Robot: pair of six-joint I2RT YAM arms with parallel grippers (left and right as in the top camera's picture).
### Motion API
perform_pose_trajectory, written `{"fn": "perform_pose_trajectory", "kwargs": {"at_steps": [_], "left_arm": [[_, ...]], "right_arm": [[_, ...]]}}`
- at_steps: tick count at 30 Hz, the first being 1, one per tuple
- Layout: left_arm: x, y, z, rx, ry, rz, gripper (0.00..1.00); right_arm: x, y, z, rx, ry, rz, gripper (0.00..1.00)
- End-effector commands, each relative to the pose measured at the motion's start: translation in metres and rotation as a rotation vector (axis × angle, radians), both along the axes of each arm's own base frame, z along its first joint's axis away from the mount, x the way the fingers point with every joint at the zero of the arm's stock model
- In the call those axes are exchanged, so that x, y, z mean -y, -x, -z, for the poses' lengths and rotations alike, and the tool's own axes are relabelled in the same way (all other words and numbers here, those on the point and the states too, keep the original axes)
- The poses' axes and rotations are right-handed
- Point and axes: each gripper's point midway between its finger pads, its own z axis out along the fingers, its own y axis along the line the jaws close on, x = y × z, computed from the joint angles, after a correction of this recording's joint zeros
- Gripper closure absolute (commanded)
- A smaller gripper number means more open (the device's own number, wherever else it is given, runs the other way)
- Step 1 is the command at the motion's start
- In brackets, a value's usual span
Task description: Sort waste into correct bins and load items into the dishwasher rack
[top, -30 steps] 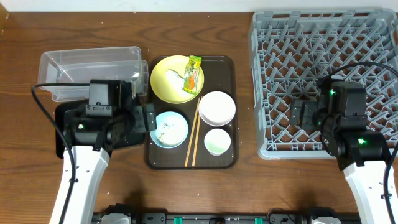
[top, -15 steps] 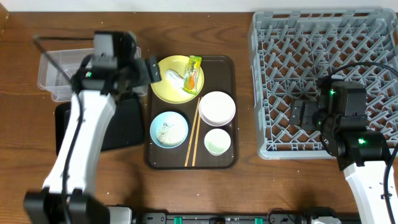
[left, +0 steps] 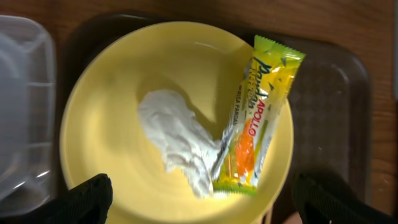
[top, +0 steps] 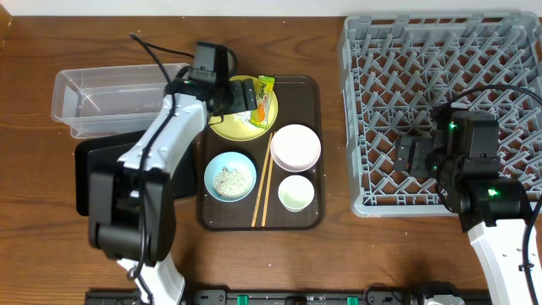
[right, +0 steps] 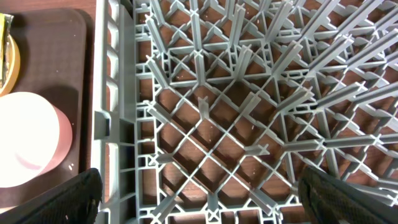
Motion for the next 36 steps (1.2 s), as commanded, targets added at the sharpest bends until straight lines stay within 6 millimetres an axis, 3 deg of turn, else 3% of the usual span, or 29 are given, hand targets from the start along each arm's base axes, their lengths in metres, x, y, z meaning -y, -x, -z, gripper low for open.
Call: {"fn": "perform_pose_trajectory", "kwargs": {"at_steps": [1,10,15,20,25,29,32,36], "left_arm": [[-0.002,-0.009,0.017,-0.008,-0.025,-0.028,0.05],[-0.005,-0.012,0.058,-0.058,-0.054,-0.036,0.11],[-0.004,-0.010,0.065,-0.078,-0.054,-0.033,0.44],[-0.003,-0.010,0.056,-0.065,-0.045,-0.030,0.71],[-0.005,-0.012,0.024,-0.010,-0.040,-0.035,0.85],[-0.010,-0.016,-0.020,0.086,-0.036,-0.054,0.86],[-0.033,-0.019,-0.063,0.186,-0.074,-0.119,0.86],[-0.070,-0.018,-0.090,0.241,-0.123,-0.214,0.86]], "right_arm": [[0.006,-0.002,-0.009,0.019,0.011,0.012,0.01],[0.006,-0.001,-0.008,0.012,0.012,0.012,0.01],[0.006,-0.001,-0.008,0.011,0.012,0.012,0.01],[0.006,0.000,-0.007,0.007,0.012,0.012,0.01],[0.006,0.001,-0.006,0.001,0.013,0.012,0.01],[0.006,0.001,-0.006,-0.001,0.013,0.012,0.01],[0.006,0.001,-0.006,0.000,0.013,0.012,0.01],[0.006,0.001,-0.006,0.000,0.013,0.012,0.01]]}}
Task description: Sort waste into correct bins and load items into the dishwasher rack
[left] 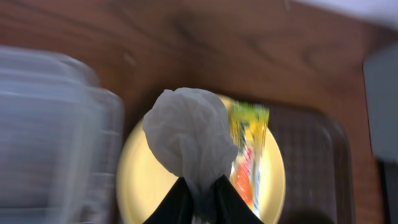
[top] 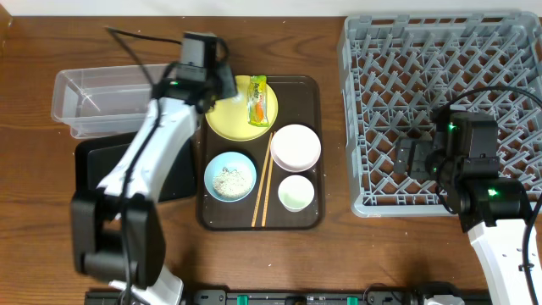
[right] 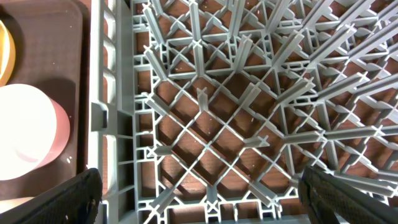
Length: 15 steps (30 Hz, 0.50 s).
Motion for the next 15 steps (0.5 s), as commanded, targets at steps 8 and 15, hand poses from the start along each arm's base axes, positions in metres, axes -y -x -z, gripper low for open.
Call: {"fn": "perform_pose_trajectory", "kwargs": {"at_steps": [8,15], "left_arm": [[-0.118,0.003,-0.020,0.013,-0.088,-0.283,0.86],[-0.148,0.012,-0.014,-0.019,-0.091,-0.349,0.43]], "right_arm": [[0.006,-0.003,-0.010,0.024,0.012,0.012,0.01],[0.006,-0.004,-0.010,0.025,0.012,0.012,0.01]]}}
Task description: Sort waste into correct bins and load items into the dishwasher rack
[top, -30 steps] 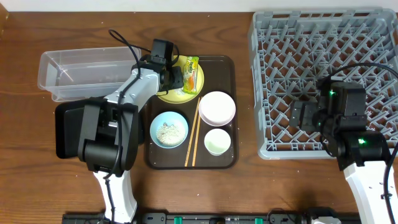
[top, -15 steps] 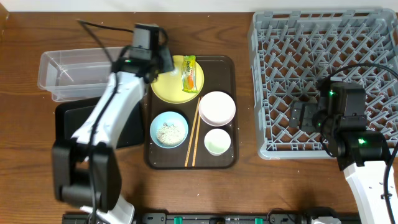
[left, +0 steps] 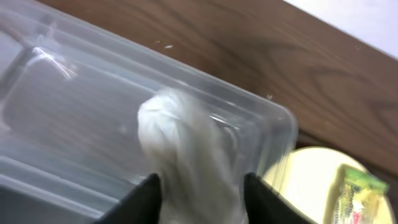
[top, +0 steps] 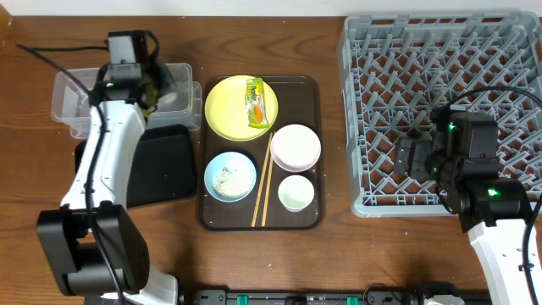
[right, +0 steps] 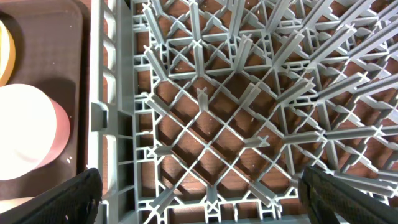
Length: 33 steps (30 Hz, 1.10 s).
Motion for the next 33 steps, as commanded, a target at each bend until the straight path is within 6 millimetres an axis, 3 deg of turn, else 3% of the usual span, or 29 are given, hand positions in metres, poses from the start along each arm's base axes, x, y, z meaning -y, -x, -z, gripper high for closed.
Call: {"fn": "perform_pose_trajectory", "kwargs": {"at_steps": [1,6,15,24,33], "left_arm": [[-0.008,0.000,0.003,-0.013,-0.013,-0.018,0.38],[0.015,0.002,0.006,-0.031,0.008,0.038,0.32],[0.114,0.012,0.023,-0.087,0.033,0.318,0.31],[0.167,0.005,0.070,-0.138,0.026,0.428,0.26],[0.200,-0.003,0.122,-0.172,0.020,0.489,0.21]], "right_arm": [[0.006,-0.003,-0.010,0.024,0.012,0.012,0.01],[0.006,-0.003,-0.010,0.024,0.012,0.012,0.01],[0.006,-0.003,-0.010,0.024,0.012,0.012,0.01],[0.006,-0.003,-0.010,0.024,0.011,0.012,0.01],[0.006,-0.001,-0.008,0.011,0.012,0.012,0.01]]}}
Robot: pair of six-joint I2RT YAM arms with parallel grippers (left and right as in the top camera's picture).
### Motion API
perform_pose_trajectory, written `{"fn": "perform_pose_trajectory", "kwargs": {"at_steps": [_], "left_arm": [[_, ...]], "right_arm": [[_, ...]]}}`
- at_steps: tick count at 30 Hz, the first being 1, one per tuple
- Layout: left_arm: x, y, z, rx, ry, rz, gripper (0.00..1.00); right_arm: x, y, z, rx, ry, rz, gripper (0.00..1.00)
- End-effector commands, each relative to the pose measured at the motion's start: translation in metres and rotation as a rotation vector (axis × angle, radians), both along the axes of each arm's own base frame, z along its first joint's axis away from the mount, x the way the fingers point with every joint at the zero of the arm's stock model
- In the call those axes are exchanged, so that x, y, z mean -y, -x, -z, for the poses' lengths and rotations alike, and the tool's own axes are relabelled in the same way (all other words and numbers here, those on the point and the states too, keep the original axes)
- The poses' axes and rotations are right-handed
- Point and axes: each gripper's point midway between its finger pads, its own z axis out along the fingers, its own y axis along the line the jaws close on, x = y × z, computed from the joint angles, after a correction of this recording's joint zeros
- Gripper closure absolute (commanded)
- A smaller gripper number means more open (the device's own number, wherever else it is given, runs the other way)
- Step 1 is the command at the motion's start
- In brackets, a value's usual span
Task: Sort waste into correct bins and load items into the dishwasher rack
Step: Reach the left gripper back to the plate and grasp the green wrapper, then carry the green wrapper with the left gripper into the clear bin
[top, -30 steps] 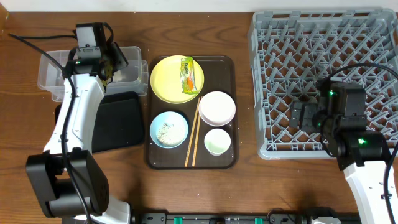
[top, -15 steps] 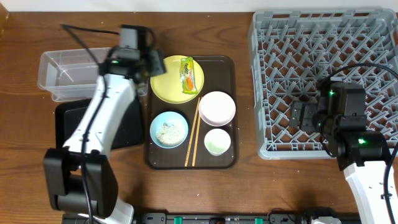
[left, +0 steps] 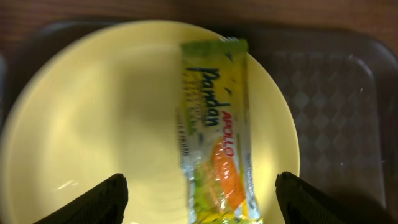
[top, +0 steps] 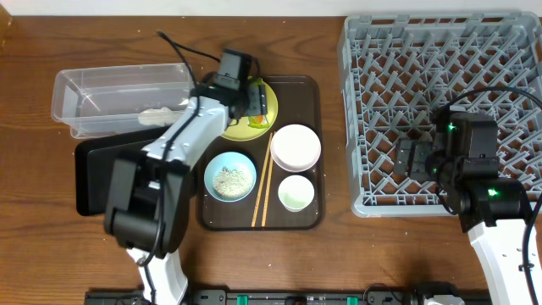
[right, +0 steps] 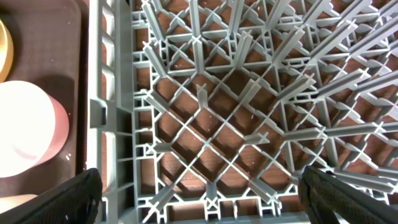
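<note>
A green and yellow snack wrapper [left: 214,130] lies on the yellow plate [left: 93,124] at the back of the brown tray [top: 306,110]. My left gripper [left: 202,205] hangs open just above the wrapper, one finger on each side, and hides most of it in the overhead view. A crumpled white tissue [top: 157,115] rests inside the clear bin [top: 85,80]. My right gripper [right: 199,202] is open and holds nothing over the front left part of the grey dishwasher rack [top: 423,59].
On the tray stand a blue bowl [top: 229,178] with crumbs, a pink bowl [top: 295,146], a small green cup [top: 295,193] and wooden chopsticks [top: 263,182]. A black bin [top: 97,178] lies in front of the clear bin.
The left gripper was over the clear bin with the tissue between its fingers. The tissue now lies in that bin, and the gripper is open over the yellow plate above the wrapper.
The left gripper was first open over the plate holding tissue and wrapper. It was then shut on the tissue above the plate, then over the clear bin. Now the tissue is in the bin and the gripper is back over the plate. The right arm stayed over the rack.
</note>
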Motion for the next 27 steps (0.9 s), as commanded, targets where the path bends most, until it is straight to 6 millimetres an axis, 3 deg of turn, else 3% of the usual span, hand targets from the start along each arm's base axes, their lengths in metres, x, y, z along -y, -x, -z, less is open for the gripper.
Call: {"fn": "perform_pose_trajectory", "kwargs": {"at_steps": [1,13,21,23,27], "left_arm": [[0.004,0.000,0.021,-0.020,-0.019,0.021,0.21],[0.020,0.012,0.062,-0.093,-0.045,0.060,0.22],[0.014,0.012,0.057,-0.097,-0.049,0.049,0.78],[0.011,0.012,0.052,-0.094,-0.049,0.043,0.87],[0.000,0.007,0.024,-0.052,-0.037,0.017,0.94]], "right_arm": [[0.006,-0.003,-0.009,0.020,0.011,0.012,0.01],[0.006,-0.001,-0.008,0.012,0.011,0.012,0.01],[0.006,-0.001,-0.007,0.009,0.012,0.012,0.01],[0.006,0.000,-0.007,0.009,0.012,0.012,0.01],[0.006,0.000,-0.007,0.009,0.012,0.012,0.01]]}}
